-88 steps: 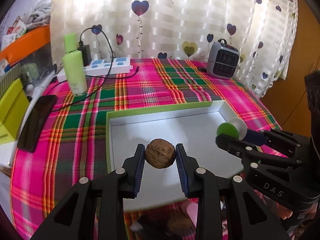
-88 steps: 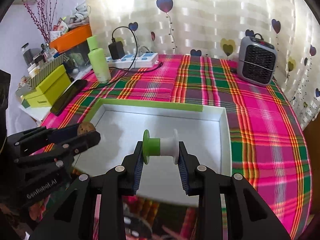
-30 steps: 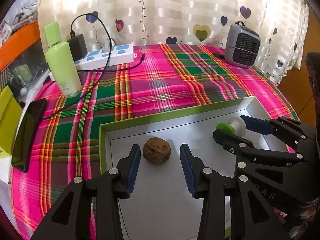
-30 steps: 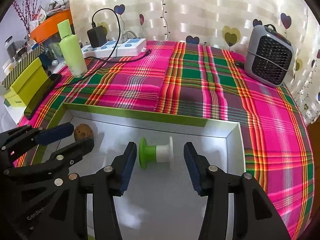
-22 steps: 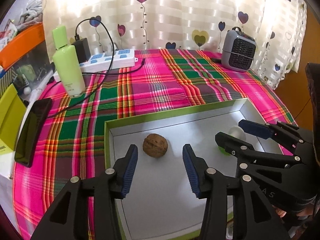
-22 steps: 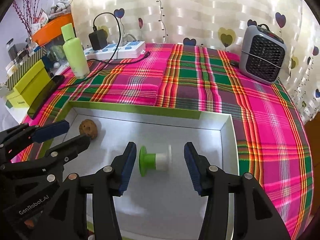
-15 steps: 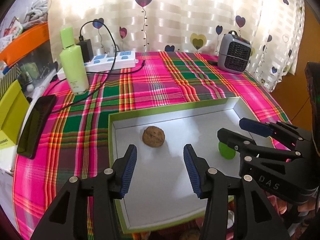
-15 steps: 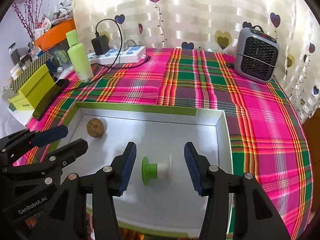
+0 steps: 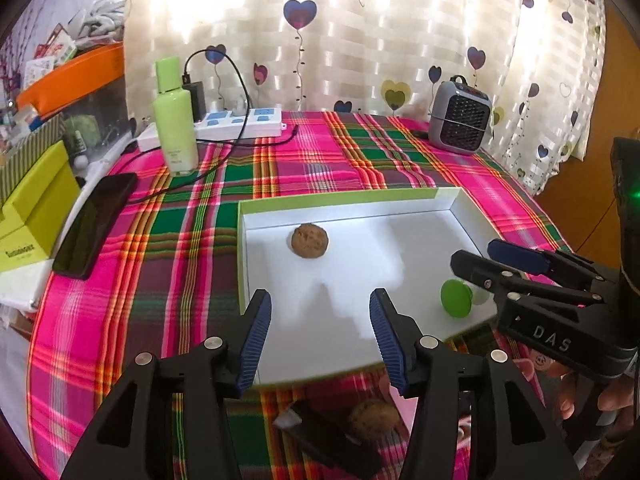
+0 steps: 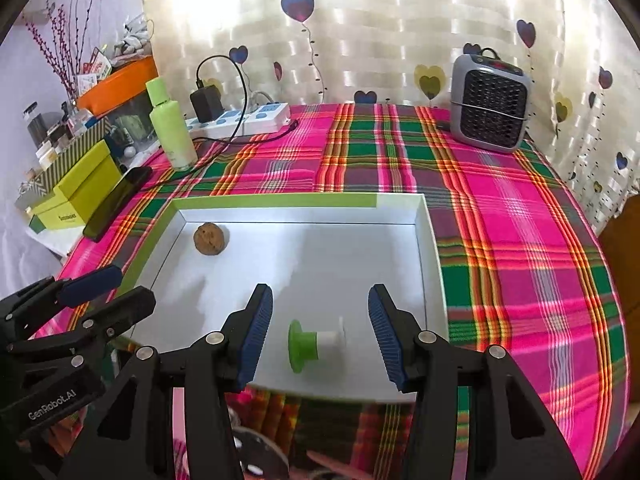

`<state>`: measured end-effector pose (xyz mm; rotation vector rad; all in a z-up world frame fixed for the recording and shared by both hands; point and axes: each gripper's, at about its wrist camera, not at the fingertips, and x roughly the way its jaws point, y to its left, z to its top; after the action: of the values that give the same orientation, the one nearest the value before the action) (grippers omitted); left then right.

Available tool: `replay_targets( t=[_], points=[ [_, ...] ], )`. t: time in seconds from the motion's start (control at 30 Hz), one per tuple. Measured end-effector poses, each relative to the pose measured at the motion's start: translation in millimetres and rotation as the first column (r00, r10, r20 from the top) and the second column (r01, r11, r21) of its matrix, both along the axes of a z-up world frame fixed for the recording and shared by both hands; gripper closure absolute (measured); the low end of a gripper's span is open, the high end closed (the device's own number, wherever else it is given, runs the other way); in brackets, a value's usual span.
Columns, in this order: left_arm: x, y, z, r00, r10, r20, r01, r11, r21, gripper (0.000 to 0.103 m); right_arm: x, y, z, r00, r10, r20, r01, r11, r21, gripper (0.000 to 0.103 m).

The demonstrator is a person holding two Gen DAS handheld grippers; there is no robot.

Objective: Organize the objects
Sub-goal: 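Withdraw both tools from the tray toward the remaining items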

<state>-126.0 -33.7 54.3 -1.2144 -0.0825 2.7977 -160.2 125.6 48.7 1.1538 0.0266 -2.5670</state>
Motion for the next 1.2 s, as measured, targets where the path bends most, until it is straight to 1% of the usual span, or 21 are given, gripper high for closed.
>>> replay_targets(
  t=[0.3, 0.37, 0.6, 0.8, 1.07, 1.2],
  points=[
    [26.9, -1.2, -1.4, 1.0, 0.023, -0.016, -0.023, 1.0, -0.007, 0.052, 30.4, 10.9, 4.1, 0.999, -0.005, -0.038, 0.005, 1.0, -0.01, 0.052],
    [32.5, -1.4, -1.6, 0.999, 0.034, -0.023, -0.035, 0.999, -0.019, 0.052, 37.2, 12.8, 5.0, 0.999, -0.003, -0.046, 0.002, 1.0, -0.01, 0.052],
    [52.3, -11.7, -5.8, 0.998, 0.055, -0.022, -0.055, 0.998, 0.014, 0.052, 60.3, 29.5, 1.8, 0.999, -0.029, -0.041, 0.027, 0.999, -0.033, 0.052],
    [66.3, -20.5, -9.5, 0.998, 0.065, -0.024, -0.064, 0.997, 0.033, 0.052, 81.5, 39.7, 1.8, 0.997, -0.036, -0.071, 0.036, 0.999, 0.001, 0.052],
    [77.5, -24.7, -19.4, 1.0, 0.024, -0.018, -0.023, 0.998, 0.053, 0.051, 94.4, 58.3, -1.0, 0.996, -0.06, -0.071, 0.059, 0.998, -0.021, 0.052],
    [80.7, -24.7, -23.3, 1.0, -0.003, -0.017, 0.004, 0.997, 0.075, 0.05, 96.9, 65.3, -4.5, 0.995, -0.075, -0.062, 0.073, 0.997, -0.028, 0.052]
  ],
)
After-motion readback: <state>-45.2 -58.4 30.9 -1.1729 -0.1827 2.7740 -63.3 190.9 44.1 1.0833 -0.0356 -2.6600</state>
